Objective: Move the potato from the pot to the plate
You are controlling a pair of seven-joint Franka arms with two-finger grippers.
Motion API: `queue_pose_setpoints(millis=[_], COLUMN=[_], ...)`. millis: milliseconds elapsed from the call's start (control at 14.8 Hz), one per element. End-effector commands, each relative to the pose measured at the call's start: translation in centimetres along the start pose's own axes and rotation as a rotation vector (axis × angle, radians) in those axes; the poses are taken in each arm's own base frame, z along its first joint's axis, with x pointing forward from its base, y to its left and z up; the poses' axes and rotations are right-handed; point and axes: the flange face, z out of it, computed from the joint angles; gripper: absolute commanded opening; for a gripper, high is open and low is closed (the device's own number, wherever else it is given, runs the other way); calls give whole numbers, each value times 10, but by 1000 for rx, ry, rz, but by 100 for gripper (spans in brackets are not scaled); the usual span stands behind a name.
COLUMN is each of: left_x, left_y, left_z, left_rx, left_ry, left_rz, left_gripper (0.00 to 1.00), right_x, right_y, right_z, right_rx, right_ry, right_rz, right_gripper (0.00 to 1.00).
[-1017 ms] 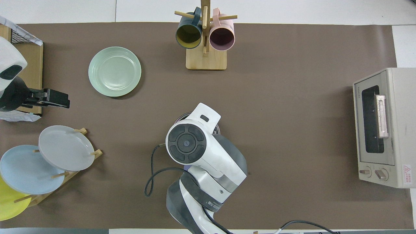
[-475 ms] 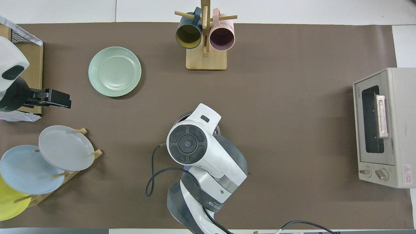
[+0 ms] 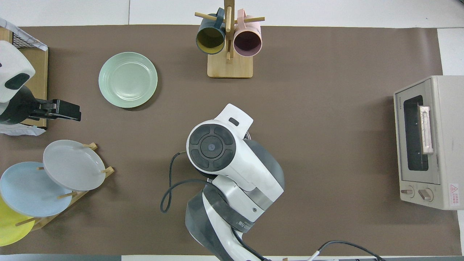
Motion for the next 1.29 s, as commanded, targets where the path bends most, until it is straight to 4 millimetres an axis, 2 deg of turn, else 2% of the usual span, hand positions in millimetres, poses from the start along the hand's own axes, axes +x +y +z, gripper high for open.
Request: queue_pose_setpoints(millis=[0,136,271,339,475,610,746,881,949,1085,1220], left_x=[-4,-7,-11,-16,-31,-49,-61,-78,-85,-95,-91], left_y=[17,48,86,113,156,202,239,273,286,320,329], left_z=[-2,-1,3,14,37,60,90,136,160,213,245], left_rx=[0,-2,-5,-5,-15,-36,-39,-46,-48,-63,-65], left_ry=[18,25,20,3,2,-3,-2,5,7,19,21], left_rz=[18,-34,-54,-80,-133,-189,-233,-225,-205,-229,-221], left_gripper=[100,100,100,100,100,100,100,100,100,100,100], right_x=[27,46,63,70,71,55,38,10,0,-11,-19], right_y=[52,104,172,208,267,319,354,395,405,407,406], right_z=[-15,-18,-15,-10,5,25,45,79,89,101,112], right_rx=[-13,-22,-26,-29,-31,-27,-21,-23,-27,-28,-11], right_ry=[-1,-21,-45,-61,-93,-134,-128,-64,-42,-33,-47], right_rz=[-12,-29,-62,-84,-142,-165,-217,-259,-272,-272,-256], right_gripper=[52,52,52,52,52,52,52,52,52,52,53])
